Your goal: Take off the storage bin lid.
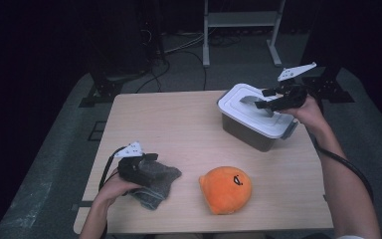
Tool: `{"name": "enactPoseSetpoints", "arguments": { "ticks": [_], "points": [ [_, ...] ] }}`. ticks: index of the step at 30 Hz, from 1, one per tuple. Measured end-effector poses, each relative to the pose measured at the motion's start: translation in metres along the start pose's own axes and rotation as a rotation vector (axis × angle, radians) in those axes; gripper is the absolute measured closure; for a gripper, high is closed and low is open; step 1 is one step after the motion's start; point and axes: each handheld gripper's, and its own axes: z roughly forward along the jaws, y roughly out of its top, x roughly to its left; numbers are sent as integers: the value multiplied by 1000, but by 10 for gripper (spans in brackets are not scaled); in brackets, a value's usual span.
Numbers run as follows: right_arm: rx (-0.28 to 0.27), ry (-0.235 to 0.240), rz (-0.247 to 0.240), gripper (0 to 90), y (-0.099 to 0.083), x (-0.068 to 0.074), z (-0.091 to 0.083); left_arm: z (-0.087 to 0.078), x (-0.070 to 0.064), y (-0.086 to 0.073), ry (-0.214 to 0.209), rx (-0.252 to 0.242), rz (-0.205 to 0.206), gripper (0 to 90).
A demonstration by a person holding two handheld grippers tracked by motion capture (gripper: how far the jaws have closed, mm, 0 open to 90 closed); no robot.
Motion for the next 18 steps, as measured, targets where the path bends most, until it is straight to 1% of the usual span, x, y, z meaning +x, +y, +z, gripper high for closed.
{"name": "enactPoseSetpoints", "arguments": {
  "ticks": [4, 11, 12, 16, 17, 18],
  "points": [
    [14, -4, -4, 345, -1, -2, 3, -1, 1, 0, -1, -3, 0, 88],
    [31, -15, -8, 356, -1, -6, 10, 1, 1, -2, -3, 5, -1, 88],
    [32, -14, 0, 356, -1, -7, 12, 1, 1, -1, -5, 4, 0, 88],
    [35, -19, -1, 370, -2, -8, 13, 1, 0, -2, -5, 4, 3, 88],
    [32, -20, 10, 382, -4, -9, 14, 1, 0, -2, -8, 5, 2, 88],
    [32, -20, 10, 382, -4, -9, 14, 1, 0, -2, -8, 5, 2, 88]
  ]
}}
